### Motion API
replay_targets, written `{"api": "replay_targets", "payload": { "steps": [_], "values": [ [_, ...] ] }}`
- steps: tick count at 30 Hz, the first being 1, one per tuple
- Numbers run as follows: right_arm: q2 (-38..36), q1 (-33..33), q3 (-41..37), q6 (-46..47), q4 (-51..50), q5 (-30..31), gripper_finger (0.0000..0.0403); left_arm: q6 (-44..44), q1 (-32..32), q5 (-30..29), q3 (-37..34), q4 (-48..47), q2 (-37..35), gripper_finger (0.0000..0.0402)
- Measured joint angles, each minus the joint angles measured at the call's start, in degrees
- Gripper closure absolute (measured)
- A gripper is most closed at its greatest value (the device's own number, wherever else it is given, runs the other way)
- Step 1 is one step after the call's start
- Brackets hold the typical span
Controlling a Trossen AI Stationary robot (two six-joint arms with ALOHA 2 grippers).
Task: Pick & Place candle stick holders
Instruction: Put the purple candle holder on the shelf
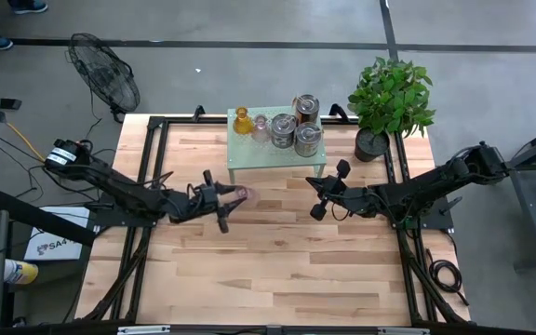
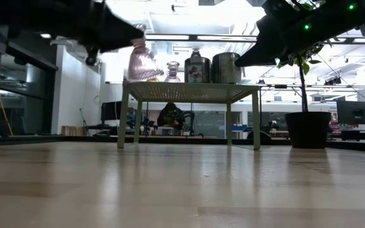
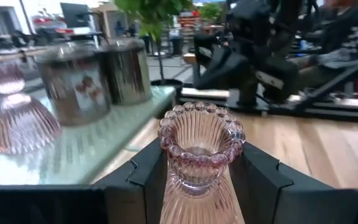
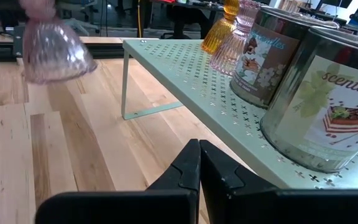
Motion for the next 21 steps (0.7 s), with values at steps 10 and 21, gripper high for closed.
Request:
{"api": "replay_targets", "payload": {
  "steps": [10, 21],
  "values": [
    [0.0, 0.0, 0.0, 0.0, 0.0, 0.0, 0.0403, 2.6, 3.7, -7.5, 12.6, -14.6, 0.0, 0.0254],
    [0.0, 0.0, 0.0, 0.0, 0.0, -0.3, 0.0403, -6.2, 14.8, -6.9, 15.9, -20.9, 0.0, 0.0254]
  ]
}}
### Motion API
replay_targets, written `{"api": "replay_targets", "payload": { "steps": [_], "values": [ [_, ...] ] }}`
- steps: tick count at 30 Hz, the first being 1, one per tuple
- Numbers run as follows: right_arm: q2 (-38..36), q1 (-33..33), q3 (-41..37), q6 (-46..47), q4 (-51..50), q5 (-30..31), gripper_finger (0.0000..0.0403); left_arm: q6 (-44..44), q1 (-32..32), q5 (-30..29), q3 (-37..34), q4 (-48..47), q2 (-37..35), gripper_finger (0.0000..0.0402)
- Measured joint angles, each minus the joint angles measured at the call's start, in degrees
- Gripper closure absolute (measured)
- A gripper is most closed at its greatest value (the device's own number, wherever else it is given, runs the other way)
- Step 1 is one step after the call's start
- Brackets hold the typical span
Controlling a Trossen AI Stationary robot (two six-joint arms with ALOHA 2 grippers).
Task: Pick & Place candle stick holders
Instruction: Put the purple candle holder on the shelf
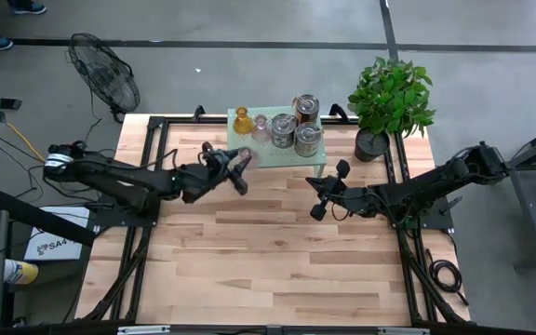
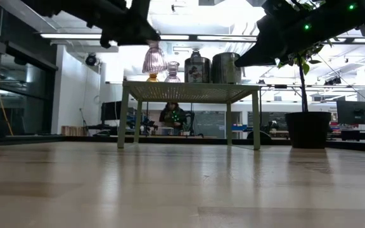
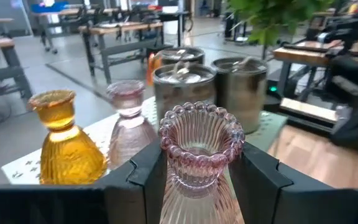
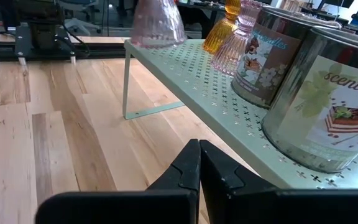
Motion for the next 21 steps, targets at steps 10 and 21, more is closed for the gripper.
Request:
{"api": "replay_targets", "payload": {
  "steps": [10, 21],
  "values": [
    [0.0, 0.0, 0.0, -0.4, 0.0, 0.0, 0.0403, -4.0, 7.4, 6.0, 0.0, -2.4, 0.0, 0.0254],
    [0.0, 0.0, 0.0, -0.4, -0.2, 0.0, 0.0403, -4.4, 8.5, 5.8, 0.0, -3.9, 0.0, 0.0254]
  ]
}}
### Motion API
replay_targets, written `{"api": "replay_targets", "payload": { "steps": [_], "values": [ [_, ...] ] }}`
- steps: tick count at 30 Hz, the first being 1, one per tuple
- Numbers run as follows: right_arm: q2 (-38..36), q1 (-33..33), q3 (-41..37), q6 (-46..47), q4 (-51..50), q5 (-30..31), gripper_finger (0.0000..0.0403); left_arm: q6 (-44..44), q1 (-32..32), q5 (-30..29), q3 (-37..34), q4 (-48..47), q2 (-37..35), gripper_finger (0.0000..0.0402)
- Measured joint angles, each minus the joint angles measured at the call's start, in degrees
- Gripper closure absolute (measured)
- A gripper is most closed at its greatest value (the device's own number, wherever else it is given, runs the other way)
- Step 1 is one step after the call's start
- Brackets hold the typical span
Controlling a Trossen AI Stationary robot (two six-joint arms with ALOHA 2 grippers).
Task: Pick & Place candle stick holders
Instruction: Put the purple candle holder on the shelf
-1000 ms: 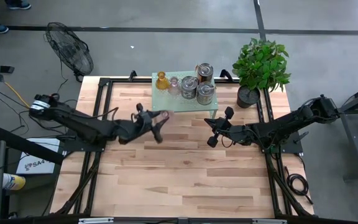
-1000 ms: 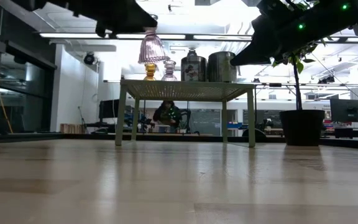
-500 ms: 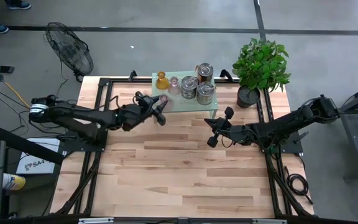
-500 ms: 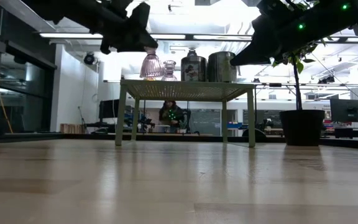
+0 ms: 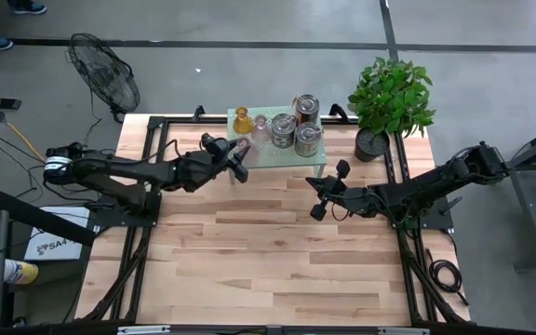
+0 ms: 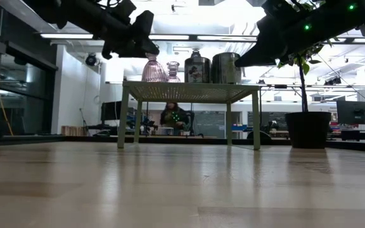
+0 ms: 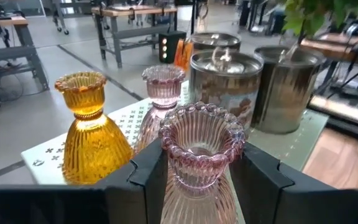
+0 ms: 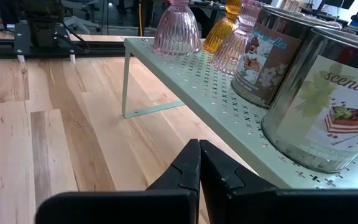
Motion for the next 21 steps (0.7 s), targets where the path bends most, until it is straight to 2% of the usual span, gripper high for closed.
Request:
{"api": "replay_targets", "payload": {
  "steps": [5, 10, 17, 21],
  "values": [
    [0.0, 0.0, 0.0, 0.0, 0.0, 0.0, 0.0403, -1.2, 0.9, -0.3, 4.3, -8.8, 0.0, 0.0254],
    [0.0, 0.0, 0.0, 0.0, 0.0, 0.0, 0.0403, -3.7, 3.0, 2.5, 9.2, -17.3, 0.2, 0.0254],
    [0.0, 0.0, 0.0, 0.1, 0.0, 0.0, 0.0403, -10.3, 7.2, 6.3, 10.1, -23.6, 0.2, 0.0253],
    [0.0, 0.0, 0.0, 0.0, 0.0, 0.0, 0.0403, -11.2, 9.0, 8.8, 10.2, -23.1, 0.8, 0.0254]
  ]
}}
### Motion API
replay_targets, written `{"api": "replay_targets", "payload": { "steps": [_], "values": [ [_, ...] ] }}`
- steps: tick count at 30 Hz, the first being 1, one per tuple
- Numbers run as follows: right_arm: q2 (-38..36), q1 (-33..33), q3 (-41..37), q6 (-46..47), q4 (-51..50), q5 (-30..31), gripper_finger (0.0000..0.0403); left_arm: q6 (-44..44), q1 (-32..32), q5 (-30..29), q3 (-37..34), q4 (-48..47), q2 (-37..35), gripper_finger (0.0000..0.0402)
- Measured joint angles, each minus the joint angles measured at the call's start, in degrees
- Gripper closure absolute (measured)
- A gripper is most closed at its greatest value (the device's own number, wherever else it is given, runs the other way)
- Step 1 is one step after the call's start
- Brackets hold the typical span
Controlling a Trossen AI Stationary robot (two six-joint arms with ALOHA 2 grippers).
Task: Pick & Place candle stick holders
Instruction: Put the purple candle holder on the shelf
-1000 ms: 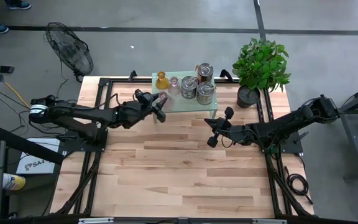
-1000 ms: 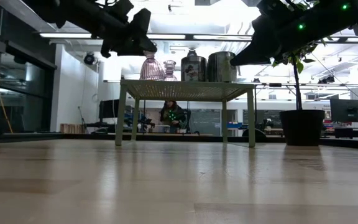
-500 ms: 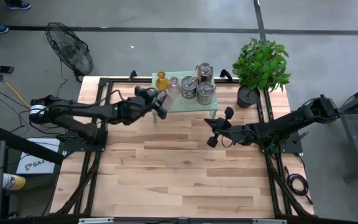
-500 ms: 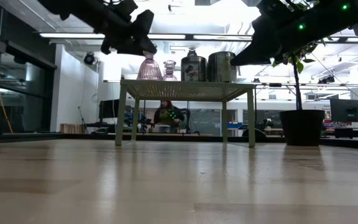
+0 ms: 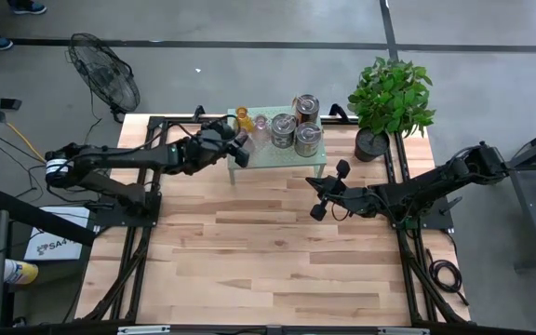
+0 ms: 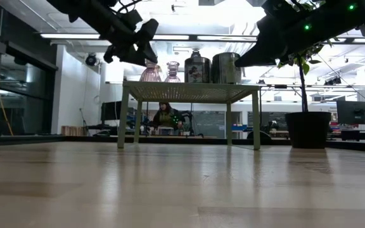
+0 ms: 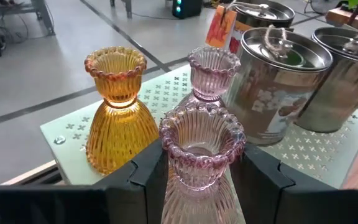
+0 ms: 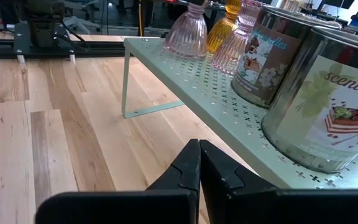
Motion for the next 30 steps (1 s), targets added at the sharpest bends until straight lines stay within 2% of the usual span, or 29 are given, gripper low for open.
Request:
{"api": "replay_targets", "payload": {
  "steps": [30],
  "values": [
    [0.0, 0.0, 0.0, 0.0, -0.2, 0.0, 0.0403, 4.6, -0.1, 4.0, 0.0, -0.9, 0.0, 0.0253]
  ]
}}
